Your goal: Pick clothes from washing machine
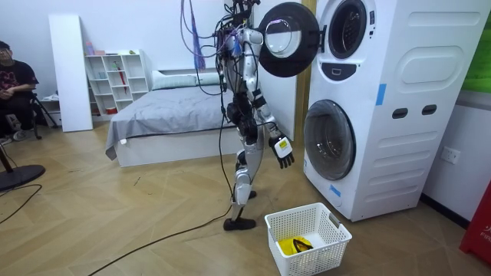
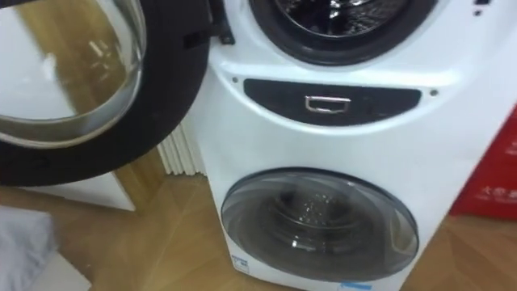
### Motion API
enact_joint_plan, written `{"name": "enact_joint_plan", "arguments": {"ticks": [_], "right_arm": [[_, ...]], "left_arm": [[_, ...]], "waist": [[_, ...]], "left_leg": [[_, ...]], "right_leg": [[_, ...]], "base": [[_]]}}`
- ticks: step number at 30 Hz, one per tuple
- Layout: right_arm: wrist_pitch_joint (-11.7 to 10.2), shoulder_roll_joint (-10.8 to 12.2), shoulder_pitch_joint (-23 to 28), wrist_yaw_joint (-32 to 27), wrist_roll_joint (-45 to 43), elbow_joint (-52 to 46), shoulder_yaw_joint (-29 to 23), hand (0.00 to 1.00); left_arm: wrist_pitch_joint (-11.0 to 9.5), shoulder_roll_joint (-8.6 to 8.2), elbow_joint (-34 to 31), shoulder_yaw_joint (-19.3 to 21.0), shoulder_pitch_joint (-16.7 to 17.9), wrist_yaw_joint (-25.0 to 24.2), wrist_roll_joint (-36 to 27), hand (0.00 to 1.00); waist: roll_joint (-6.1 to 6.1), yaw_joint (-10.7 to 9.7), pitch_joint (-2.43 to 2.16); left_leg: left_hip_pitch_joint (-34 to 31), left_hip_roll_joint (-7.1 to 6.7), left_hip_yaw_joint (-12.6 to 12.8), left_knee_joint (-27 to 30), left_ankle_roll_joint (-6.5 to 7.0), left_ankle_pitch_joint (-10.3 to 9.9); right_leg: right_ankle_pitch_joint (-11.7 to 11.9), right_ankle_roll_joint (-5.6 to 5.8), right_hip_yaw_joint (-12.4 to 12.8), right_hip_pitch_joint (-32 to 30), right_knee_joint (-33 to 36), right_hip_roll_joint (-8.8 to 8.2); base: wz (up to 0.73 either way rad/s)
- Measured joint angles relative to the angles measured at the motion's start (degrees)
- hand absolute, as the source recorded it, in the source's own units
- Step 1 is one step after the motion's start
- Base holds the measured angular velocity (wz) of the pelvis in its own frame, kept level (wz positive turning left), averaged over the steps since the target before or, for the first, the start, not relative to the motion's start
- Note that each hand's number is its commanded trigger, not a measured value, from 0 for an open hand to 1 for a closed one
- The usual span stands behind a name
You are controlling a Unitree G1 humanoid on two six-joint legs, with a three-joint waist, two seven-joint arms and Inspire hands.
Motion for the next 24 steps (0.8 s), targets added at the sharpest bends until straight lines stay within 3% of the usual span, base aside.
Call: {"name": "enact_joint_plan", "arguments": {"ticks": [3, 5, 8, 11, 16, 18, 20, 24], "right_arm": [[0.1, 0.3, 0.5, 0.0, 0.2, 0.5, 1.8, 0.0], [0.0, 0.3, 0.1, 0.0, 0.5, 0.9, 2.7, 0.0], [-0.1, 0.4, -1.3, 0.0, 2.0, 2.5, 2.9, 0.0], [-0.3, 0.7, -1.7, 0.1, 4.2, 2.6, 4.4, 0.0], [-0.5, 1.0, -2.5, 0.4, 7.4, 3.8, 7.5, 0.0], [-0.6, 0.9, -3.1, 0.7, 7.5, 4.8, 8.0, 0.0], [-0.6, 0.5, -3.3, 0.8, 7.5, 4.9, 9.2, 0.0], [-0.6, 0.5, -3.6, 1.4, 8.0, 5.6, 9.9, 0.0]], "left_arm": [[-0.5, -3.34, -2.4, -0.4, 0.1, -1.8, 2.0, 0.0], [-2.3, -5.94, -3.8, -1.7, 0.1, -3.3, 5.3, 0.0], [-5.0, -8.23, -4.2, -2.9, 0.1, -4.4, 8.7, 0.0], [-7.1, -10.25, -5.0, -4.7, 0.1, -5.2, 12.2, 0.0], [-9.3, -11.9, -5.2, -8.3, 1.8, -5.6, 17.2, 0.0], [-10.2, -12.34, -5.1, -8.9, 3.0, -6.0, 17.4, 0.0], [-11.6, -12.54, -5.1, -9.6, 5.3, -6.9, 17.2, 0.0], [-14.3, -12.76, -5.1, -11.7, 7.3, -8.4, 17.1, 0.0]], "waist": [[-0.66, -0.7, -0.1], [-2.09, -1.2, -0.36], [-3.19, -2.2, -0.79], [-4.23, -2.4, -0.82], [-4.37, -2.4, -0.65], [-4.29, -2.3, -0.33], [-3.73, -2.2, -0.47], [-3.87, -2.2, -0.56]], "left_leg": [[0.2, -0.11, 0.2, -1.1, -0.15, 1.2], [0.1, -0.3, 0.2, -1.2, -0.14, 1.8], [0.2, -0.57, 0.0, -1.2, 0.1, 1.9], [0.2, -0.73, -0.1, -1.1, 0.24, 2.0], [0.2, -0.77, -0.7, -1.3, 0.48, 2.1], [0.1, -0.75, -0.7, -1.1, 0.52, 2.3], [0.0, -0.89, -0.9, -1.2, 0.39, 2.5], [0.1, -1.29, -1.5, -1.8, 0.67, 3.6]], "right_leg": [[-0.2, -0.33, 0.0, -0.5, -0.3, -0.1], [-0.6, -0.6, -0.1, -0.5, -0.3, -0.25], [-0.7, -0.38, -0.4, -0.3, -0.3, -0.47], [-0.6, -0.22, -0.6, -0.1, -0.1, -0.65], [-0.5, -0.15, -1.5, 0.1, 0.1, -0.66], [-0.5, -0.16, -1.5, 0.1, 0.0, -0.6], [-0.9, 0.47, -1.6, 0.0, 0.0, -0.7], [-1.0, 1.02, -2.3, 0.0, 0.0, -0.87]], "base": [[-0.02], [0.02], [0.07], [0.05], [0.09], [0.02], [0.02], [0.11]]}}
